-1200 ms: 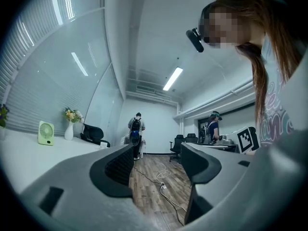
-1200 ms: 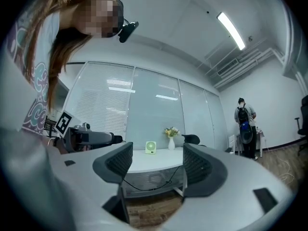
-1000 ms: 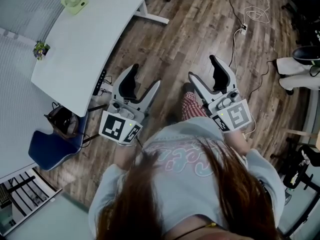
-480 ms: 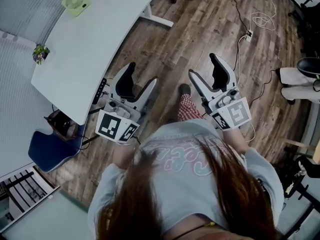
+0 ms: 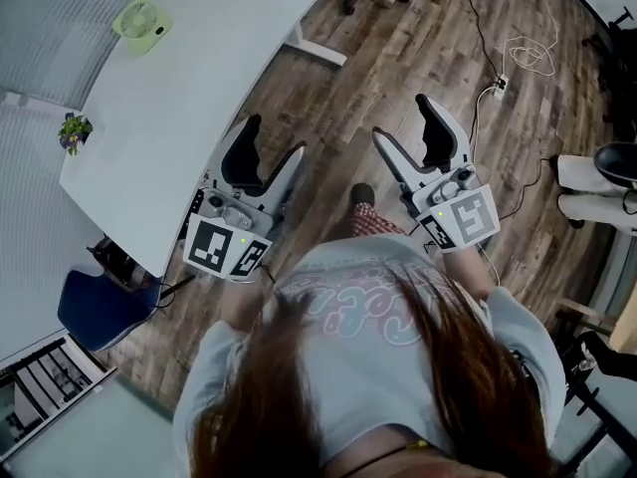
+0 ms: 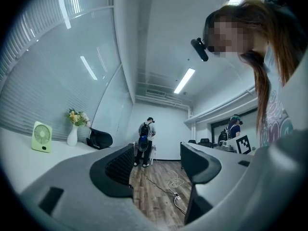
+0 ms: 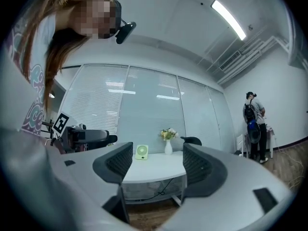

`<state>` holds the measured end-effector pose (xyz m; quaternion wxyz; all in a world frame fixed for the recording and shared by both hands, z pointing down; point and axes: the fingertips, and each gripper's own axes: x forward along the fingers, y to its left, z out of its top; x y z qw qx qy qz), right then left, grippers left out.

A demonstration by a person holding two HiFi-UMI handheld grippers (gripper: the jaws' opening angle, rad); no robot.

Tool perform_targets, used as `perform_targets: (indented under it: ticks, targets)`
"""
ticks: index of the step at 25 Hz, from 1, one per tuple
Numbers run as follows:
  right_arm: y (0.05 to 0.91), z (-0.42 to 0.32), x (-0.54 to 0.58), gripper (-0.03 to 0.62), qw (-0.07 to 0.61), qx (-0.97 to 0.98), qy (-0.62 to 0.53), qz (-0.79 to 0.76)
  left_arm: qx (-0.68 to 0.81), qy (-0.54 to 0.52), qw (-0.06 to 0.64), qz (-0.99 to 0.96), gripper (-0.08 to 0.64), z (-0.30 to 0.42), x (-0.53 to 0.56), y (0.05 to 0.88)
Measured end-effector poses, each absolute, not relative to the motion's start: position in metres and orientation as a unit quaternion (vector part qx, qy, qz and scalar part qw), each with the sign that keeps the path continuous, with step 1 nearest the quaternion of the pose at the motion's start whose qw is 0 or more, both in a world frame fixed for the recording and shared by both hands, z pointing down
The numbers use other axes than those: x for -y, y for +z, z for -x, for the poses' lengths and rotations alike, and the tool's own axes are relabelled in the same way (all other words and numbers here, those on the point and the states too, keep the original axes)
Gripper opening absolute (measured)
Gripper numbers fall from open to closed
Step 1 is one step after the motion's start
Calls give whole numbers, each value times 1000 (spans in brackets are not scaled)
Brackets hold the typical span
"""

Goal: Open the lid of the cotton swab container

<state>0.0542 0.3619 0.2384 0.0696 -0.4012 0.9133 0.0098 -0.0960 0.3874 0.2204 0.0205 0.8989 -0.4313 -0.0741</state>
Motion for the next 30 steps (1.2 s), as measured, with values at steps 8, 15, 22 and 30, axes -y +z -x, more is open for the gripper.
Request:
perform_targets:
  ticks: [8,15,22,30]
  targets:
    - [238,-87,-291,311,69,-912,9,404,438,-73,18,-896,275,70,-321,220]
    - [241,-117,-244,311,71,-914,11,398,441,-71,5,-895,275,39,-273,218]
    - [252,-123,-218,311,79,-917,-5,391,449,-54,2,-892,275,31,-258,224]
    - [250,-123,-216,311,79,-914,-3,398,438,-58,4,-897,275,29,-246,222]
